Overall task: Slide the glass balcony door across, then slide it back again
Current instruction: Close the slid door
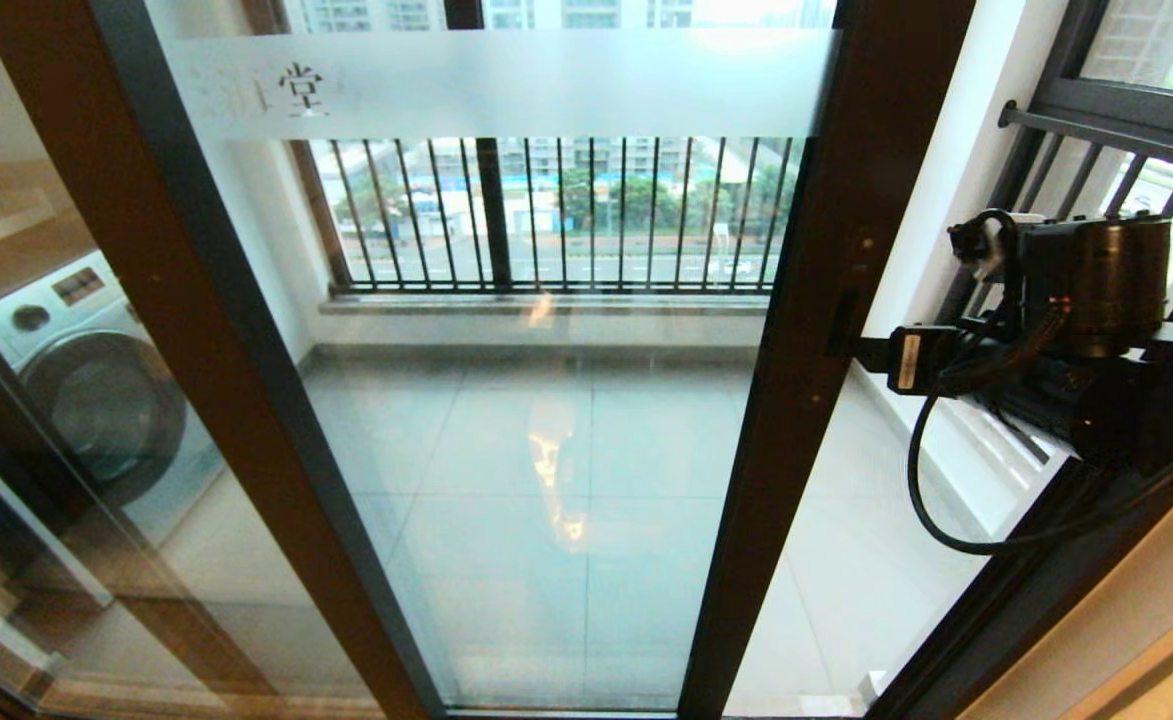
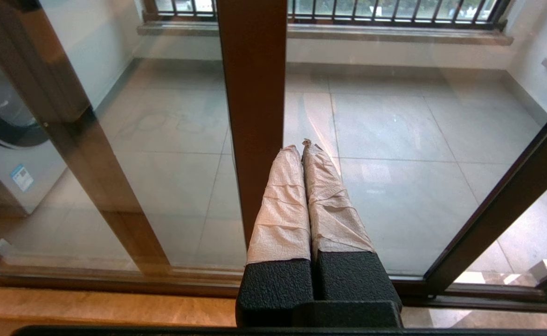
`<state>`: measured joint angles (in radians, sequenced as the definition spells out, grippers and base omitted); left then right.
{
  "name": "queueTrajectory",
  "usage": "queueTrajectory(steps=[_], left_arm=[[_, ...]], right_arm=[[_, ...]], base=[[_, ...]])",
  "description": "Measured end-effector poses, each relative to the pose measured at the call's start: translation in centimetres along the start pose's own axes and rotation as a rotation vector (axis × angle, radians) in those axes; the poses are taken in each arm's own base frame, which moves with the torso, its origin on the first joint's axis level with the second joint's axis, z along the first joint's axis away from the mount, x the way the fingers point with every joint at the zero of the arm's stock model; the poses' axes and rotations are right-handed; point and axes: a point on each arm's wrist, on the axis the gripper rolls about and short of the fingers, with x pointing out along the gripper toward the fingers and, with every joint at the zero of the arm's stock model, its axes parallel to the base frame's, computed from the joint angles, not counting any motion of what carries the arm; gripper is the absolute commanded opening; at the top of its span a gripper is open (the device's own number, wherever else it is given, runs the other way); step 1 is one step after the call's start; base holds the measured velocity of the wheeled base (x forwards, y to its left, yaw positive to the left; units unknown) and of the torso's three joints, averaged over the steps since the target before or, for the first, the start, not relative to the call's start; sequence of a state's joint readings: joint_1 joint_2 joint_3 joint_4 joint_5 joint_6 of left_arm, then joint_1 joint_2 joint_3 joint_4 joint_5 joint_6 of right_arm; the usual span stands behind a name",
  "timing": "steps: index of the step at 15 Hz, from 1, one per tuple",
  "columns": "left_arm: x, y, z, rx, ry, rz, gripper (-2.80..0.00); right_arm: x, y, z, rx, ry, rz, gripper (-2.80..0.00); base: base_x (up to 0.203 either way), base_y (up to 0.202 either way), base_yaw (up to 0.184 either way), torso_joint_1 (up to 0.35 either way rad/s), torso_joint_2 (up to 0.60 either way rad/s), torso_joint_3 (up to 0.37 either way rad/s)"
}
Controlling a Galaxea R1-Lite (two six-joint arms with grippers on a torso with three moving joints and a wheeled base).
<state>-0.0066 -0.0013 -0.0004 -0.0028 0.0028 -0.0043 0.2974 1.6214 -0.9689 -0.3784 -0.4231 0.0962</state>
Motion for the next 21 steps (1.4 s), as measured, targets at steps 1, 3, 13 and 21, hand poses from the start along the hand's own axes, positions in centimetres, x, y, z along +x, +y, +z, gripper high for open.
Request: queueTrajectory(steps=[1, 3, 13, 21], left_arm=[[0.0, 0.0, 0.0, 0.000, 0.000, 0.000, -2.80], [0.0, 0.0, 0.0, 0.000, 0.000, 0.000, -2.80], [0.0, 0.0, 0.0, 0.000, 0.000, 0.000, -2.80], [0.0, 0.0, 0.0, 0.000, 0.000, 0.000, -2.80]], right_arm=[[-0.7, -0.2, 0.1, 0.006, -0.013, 0.005, 0.00], [-2.4, -0.8, 1.0, 0.024, -0.054, 0.010, 0.00], [-14.9, -5.9, 6.7, 0.072, -0.236, -0.111, 0.00], [-19.5, -4.0, 7.1, 0.137, -0.284, 0.345, 0.00]], base=[[0.000, 0.000, 0.000, 0.000, 0.00, 0.000], [0.000, 0.000, 0.000, 0.000, 0.00, 0.000], [0.000, 0.000, 0.000, 0.000, 0.00, 0.000], [0.000, 0.000, 0.000, 0.000, 0.00, 0.000]])
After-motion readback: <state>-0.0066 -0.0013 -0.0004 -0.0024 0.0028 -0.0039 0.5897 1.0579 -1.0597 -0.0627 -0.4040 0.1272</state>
